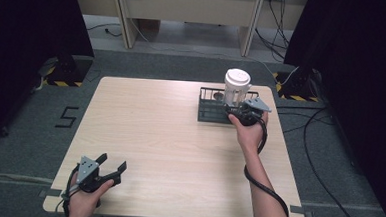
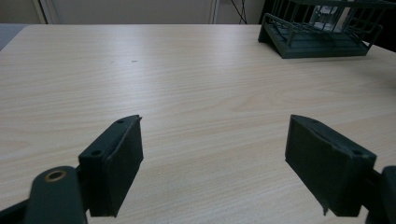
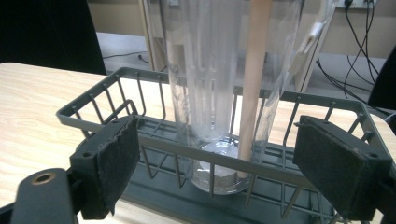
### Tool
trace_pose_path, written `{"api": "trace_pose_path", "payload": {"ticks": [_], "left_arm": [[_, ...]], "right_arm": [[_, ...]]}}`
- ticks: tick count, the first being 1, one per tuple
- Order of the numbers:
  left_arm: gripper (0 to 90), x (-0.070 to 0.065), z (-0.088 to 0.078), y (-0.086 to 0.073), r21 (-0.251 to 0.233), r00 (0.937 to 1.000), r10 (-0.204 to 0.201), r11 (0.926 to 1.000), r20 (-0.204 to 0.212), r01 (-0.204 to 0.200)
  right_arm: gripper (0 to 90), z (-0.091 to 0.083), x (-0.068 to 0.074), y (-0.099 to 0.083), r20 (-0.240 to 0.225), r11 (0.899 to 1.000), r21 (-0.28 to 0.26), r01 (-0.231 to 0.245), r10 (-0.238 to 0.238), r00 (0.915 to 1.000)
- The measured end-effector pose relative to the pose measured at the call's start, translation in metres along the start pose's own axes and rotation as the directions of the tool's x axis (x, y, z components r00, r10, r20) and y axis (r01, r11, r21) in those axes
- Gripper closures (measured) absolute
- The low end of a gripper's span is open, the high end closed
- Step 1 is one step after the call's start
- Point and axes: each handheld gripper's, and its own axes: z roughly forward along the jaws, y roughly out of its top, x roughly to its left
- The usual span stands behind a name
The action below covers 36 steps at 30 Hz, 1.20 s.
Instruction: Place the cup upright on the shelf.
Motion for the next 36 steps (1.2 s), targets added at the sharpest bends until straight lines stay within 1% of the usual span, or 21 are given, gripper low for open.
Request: {"api": "trace_pose_path", "payload": {"ticks": [5,19,36], "left_arm": [[18.5,0.000,0.000,0.000,0.000,1.0000,0.000,1.0000,-0.001,0.000],[18.5,0.000,0.000,0.000,0.002,1.0000,0.001,1.0000,-0.003,-0.001],[18.5,0.000,0.000,0.000,0.004,1.0000,0.003,1.0000,-0.004,-0.003]], "right_arm": [[15.5,-0.006,0.002,-0.002,-0.015,1.000,-0.007,0.000,0.000,0.9999],[15.5,-0.021,0.004,-0.010,-0.034,1.000,-0.013,0.001,-0.002,0.9994],[15.5,-0.043,0.001,-0.022,-0.047,1.000,-0.016,-0.010,0.009,0.9989]]}}
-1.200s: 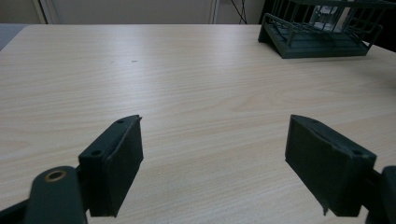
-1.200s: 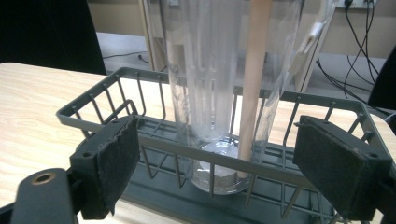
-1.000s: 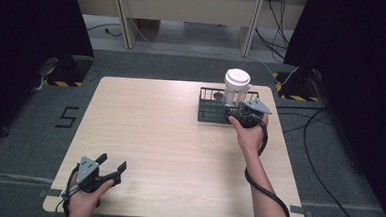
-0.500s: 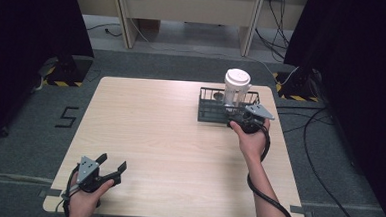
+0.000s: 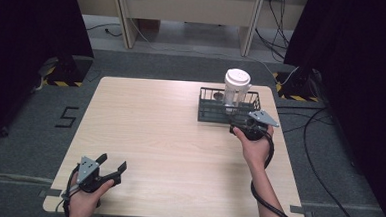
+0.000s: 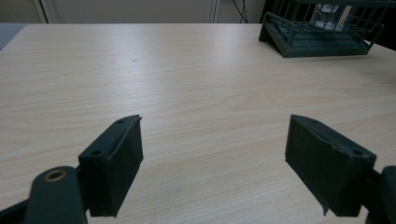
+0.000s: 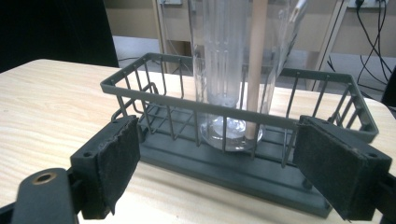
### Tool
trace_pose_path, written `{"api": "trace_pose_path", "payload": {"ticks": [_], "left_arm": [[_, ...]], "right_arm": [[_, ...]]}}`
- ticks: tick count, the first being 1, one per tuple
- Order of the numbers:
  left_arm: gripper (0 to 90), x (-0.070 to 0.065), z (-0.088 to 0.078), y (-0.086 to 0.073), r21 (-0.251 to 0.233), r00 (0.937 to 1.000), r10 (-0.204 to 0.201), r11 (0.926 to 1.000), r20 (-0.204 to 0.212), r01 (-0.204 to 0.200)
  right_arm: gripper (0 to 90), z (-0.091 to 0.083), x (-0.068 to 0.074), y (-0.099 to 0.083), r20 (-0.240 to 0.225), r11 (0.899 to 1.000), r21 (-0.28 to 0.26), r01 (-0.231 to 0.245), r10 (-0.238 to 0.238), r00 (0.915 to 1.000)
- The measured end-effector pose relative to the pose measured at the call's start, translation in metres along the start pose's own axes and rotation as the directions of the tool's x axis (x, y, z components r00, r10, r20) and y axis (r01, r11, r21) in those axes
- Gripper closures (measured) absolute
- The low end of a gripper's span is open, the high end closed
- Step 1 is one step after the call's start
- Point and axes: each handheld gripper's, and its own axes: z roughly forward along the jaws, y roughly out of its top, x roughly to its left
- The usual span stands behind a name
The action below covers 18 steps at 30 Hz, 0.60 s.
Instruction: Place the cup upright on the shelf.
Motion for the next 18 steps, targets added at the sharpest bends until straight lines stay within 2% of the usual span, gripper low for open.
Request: {"api": "trace_pose_path", "payload": {"ticks": [18], "left_arm": [[18.5,0.000,0.000,0.000,0.002,1.0000,0.003,1.0000,-0.002,-0.003]], "right_arm": [[15.7,-0.025,-0.003,-0.017,-0.006,1.000,0.003,-0.006,0.006,1.0000]]}}
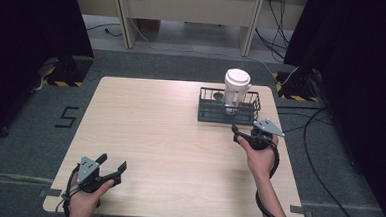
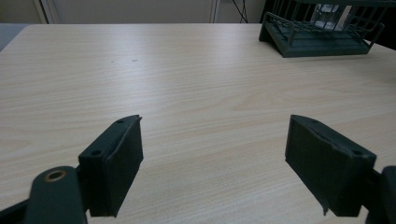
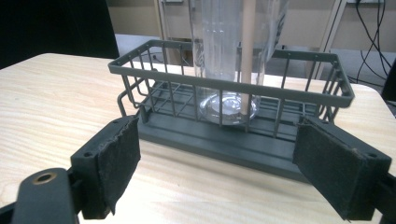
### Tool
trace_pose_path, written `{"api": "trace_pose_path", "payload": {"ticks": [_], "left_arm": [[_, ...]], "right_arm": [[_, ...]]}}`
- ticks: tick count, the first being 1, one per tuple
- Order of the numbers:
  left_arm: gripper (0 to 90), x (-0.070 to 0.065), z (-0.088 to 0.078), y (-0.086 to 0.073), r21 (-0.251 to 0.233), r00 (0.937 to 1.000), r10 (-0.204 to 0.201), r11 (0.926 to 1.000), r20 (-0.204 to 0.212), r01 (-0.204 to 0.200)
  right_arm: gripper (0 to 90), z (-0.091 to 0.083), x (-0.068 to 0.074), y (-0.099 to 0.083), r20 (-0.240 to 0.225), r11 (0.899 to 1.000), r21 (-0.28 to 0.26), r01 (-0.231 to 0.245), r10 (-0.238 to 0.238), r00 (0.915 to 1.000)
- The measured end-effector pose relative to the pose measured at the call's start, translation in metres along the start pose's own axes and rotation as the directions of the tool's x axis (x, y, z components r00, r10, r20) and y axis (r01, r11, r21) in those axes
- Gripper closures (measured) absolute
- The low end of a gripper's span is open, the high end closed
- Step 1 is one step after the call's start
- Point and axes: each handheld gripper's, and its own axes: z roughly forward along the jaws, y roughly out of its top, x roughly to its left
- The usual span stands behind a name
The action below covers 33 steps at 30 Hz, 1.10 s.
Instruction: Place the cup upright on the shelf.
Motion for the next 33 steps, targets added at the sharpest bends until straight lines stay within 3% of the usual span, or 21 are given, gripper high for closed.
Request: {"api": "trace_pose_path", "payload": {"ticks": [33], "left_arm": [[18.5,0.000,0.000,0.000,0.004,1.0000,0.006,1.0000,-0.003,-0.006]], "right_arm": [[15.8,-0.044,-0.016,-0.037,0.040,1.000,0.021,-0.008,0.007,0.9992]]}}
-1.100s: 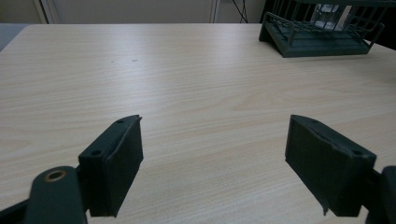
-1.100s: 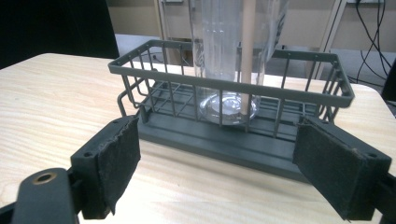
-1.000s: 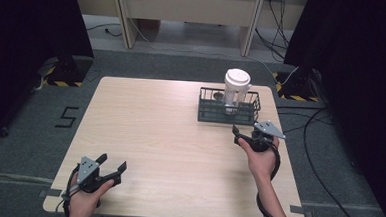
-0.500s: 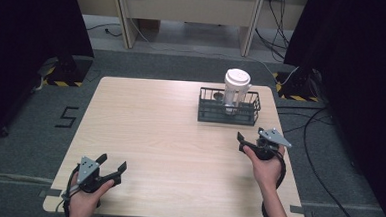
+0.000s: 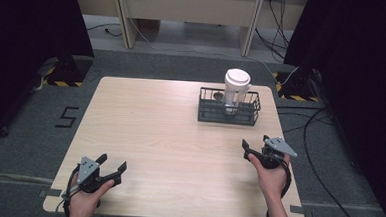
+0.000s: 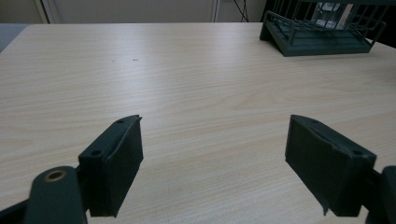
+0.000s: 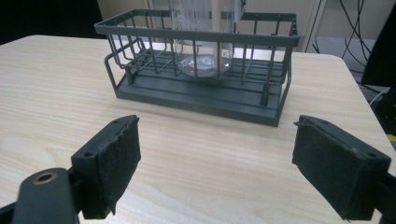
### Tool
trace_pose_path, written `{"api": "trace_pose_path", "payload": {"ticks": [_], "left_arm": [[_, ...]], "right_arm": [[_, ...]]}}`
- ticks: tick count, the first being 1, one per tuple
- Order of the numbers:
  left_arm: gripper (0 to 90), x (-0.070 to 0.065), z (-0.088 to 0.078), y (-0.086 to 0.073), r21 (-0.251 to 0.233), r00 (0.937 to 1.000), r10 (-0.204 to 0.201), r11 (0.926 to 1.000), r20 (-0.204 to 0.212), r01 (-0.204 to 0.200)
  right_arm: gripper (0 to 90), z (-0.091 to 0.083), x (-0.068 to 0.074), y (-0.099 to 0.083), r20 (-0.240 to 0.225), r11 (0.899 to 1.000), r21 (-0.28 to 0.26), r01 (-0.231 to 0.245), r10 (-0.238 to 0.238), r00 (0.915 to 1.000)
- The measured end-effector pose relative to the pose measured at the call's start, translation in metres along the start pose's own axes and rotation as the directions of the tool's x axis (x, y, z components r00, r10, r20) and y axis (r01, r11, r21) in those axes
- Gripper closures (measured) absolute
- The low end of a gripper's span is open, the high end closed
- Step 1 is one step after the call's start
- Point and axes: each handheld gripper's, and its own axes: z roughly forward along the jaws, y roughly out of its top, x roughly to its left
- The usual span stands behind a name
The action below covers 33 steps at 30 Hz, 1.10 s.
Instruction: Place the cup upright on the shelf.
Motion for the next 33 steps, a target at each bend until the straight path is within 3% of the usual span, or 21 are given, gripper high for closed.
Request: {"api": "trace_pose_path", "payload": {"ticks": [33], "left_arm": [[18.5,0.000,0.000,0.000,0.001,1.0000,0.000,1.0000,-0.004,0.000]], "right_arm": [[16.0,-0.031,-0.012,-0.037,0.033,0.999,0.031,-0.022,0.021,0.9992]]}}
